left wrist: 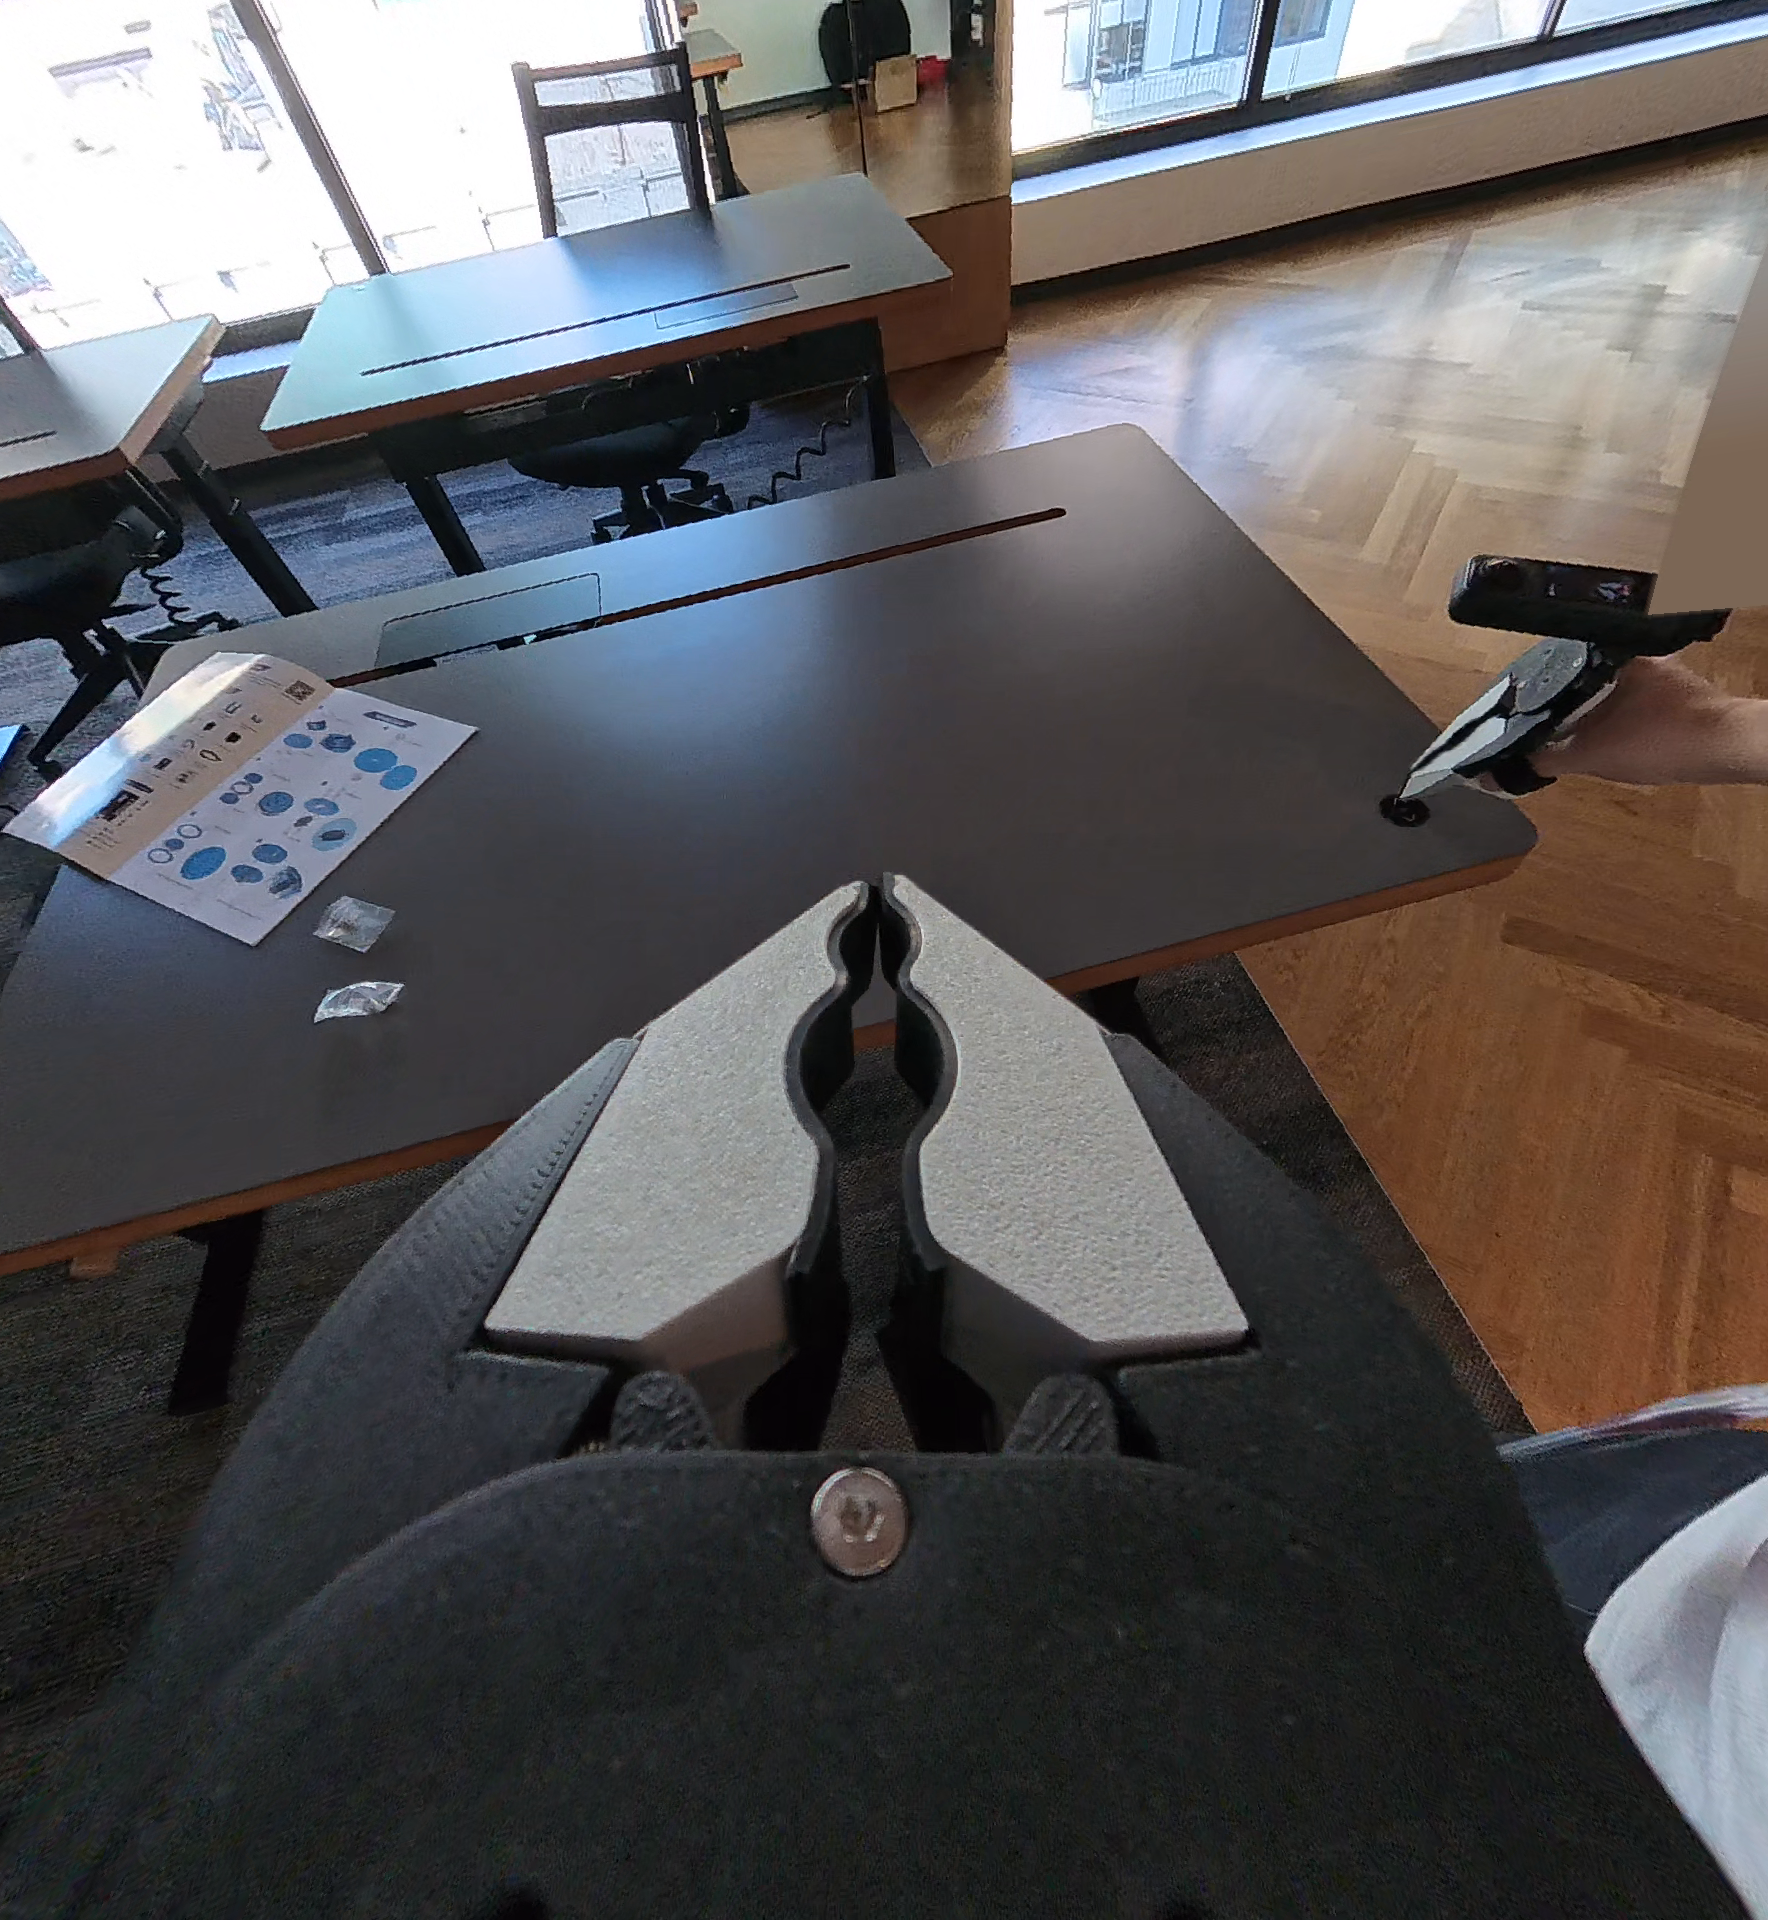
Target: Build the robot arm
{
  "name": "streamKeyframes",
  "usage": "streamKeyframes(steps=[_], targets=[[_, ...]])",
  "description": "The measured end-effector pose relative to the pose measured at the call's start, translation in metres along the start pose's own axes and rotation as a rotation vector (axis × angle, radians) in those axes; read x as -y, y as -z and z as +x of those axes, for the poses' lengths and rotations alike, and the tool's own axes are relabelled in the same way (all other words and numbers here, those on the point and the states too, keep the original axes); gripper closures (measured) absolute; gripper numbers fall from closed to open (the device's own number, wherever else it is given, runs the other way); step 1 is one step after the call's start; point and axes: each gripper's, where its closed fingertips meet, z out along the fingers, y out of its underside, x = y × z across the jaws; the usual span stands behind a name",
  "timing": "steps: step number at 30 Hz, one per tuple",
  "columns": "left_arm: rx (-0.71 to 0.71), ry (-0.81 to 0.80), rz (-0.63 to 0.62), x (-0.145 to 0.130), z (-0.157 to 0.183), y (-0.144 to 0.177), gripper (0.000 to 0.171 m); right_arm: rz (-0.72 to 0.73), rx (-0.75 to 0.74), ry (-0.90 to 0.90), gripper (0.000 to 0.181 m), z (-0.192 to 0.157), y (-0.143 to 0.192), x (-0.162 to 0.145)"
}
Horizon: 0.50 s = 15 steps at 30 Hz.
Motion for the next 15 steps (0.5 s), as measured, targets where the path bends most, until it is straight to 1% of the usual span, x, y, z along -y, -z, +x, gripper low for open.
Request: streamKeyframes(steps=[1,3,6,10,12,15], targets=[[-0.004,-0.003,-0.002,0.000,0.000,-0.002,0.171,0.003,0.015,0.008,0.181,-0.003,0.000,0.001],[-0.016,-0.006,-0.004,0.001,-0.001,-0.006,0.171,0.019,-0.015,0.048,0.181,-0.001,0.003,0.004],[-0.028,-0.004,-0.001,0.002,-0.001,-0.011,0.171,0.058,0.020,0.014,0.181,-0.008,0.005,0.012],[-0.029,-0.021,-0.016,0.000,-0.006,-0.015,0.171,-0.018,0.014,0.062,0.180,-0.011,-0.001,0.002],[-0.028,-0.020,-0.015,-0.001,-0.008,-0.015,0.171,-0.007,-0.006,0.057,0.181,-0.009,-0.001,0.004],[-0.038,-0.007,-0.015,-0.003,-0.010,-0.016,0.171,-0.001,0.005,0.041,0.181,-0.011,-0.002,0.006]])
